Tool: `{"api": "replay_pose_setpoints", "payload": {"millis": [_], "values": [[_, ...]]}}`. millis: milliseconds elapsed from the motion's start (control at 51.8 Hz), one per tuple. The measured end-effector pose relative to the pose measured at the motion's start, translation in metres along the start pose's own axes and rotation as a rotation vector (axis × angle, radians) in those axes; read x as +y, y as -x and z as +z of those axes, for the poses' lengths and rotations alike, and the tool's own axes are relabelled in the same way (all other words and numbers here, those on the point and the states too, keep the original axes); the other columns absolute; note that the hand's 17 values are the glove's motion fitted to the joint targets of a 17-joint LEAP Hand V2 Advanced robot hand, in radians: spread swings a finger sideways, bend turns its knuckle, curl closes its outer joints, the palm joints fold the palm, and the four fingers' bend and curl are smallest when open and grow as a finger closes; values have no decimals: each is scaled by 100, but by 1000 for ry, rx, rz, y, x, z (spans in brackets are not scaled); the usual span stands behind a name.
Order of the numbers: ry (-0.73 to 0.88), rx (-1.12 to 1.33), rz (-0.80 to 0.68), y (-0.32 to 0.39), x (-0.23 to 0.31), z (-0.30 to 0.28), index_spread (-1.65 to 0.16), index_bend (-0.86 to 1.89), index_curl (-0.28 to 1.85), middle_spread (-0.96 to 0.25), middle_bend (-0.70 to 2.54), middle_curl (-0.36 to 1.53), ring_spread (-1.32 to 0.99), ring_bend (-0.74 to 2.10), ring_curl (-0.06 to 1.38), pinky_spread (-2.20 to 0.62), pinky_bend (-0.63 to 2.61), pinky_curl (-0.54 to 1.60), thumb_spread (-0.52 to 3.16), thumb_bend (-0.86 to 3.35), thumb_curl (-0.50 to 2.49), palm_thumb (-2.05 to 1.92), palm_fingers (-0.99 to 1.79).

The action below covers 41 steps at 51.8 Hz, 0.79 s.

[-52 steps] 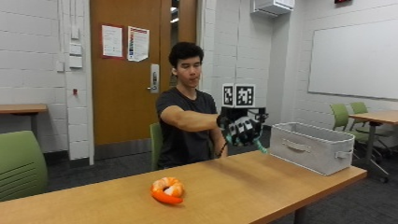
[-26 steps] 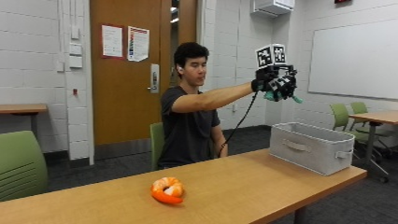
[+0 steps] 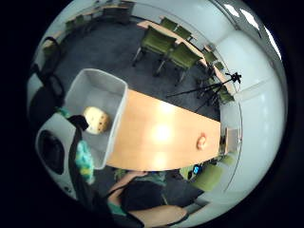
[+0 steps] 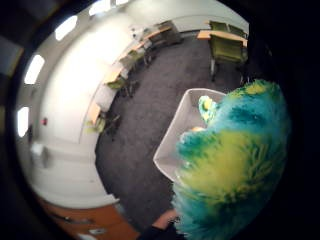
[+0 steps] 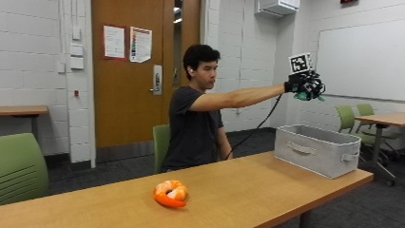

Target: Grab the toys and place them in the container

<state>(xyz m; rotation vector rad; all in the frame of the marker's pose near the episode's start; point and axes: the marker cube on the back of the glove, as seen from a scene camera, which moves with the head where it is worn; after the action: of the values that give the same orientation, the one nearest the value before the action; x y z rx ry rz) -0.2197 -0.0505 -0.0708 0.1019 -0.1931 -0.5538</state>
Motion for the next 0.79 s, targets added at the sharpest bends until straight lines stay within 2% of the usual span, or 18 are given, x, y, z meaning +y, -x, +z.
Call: {"api": "replay_pose_setpoints", "payload": {"millis": [97,213,270,348,406,464,502,560,580,638,696,792], "values": [[14,5,147,-43,-12,14,-59,12,130,-47,73,72,-48,108,53,-47,97,38,68,25,97,69,94],[36,-44,79,-51,-13,23,-59,11,133,-47,73,73,-48,109,53,-47,98,38,68,24,100,69,93],[53,-91,106,-47,-16,30,-59,12,135,-47,73,74,-48,110,53,-46,98,38,68,24,102,69,93],[107,-10,165,-53,-18,47,-59,12,137,-48,74,75,-48,111,53,-45,98,38,69,24,104,68,90],[159,49,191,-59,-17,61,-59,9,138,-48,76,76,-48,110,53,-42,100,39,70,20,103,63,82],[223,44,216,-60,-16,70,-57,4,136,-48,73,77,-50,110,54,-37,105,41,75,15,101,57,60],[255,4,172,-58,-14,73,-56,3,131,-45,67,75,-47,104,53,-32,105,42,92,5,92,39,34],[266,-59,93,-54,-11,74,-52,-4,119,-34,48,70,-34,84,50,-22,122,48,99,-9,80,16,-20],[264,-69,75,-52,-11,74,-51,-5,115,-31,44,67,-31,79,48,-20,126,47,100,-11,77,10,-26],[258,-49,14,-35,-10,76,-48,-4,105,-24,34,62,-24,65,41,-14,128,44,104,-10,70,-1,-32],[258,-1,-43,12,-10,79,-44,-3,95,-18,30,59,-19,58,36,-10,126,43,106,-8,64,-5,-30],[253,51,-2,21,-7,76,-39,-1,81,-12,26,56,-15,53,33,-7,121,41,110,-6,56,-6,-27]]}}
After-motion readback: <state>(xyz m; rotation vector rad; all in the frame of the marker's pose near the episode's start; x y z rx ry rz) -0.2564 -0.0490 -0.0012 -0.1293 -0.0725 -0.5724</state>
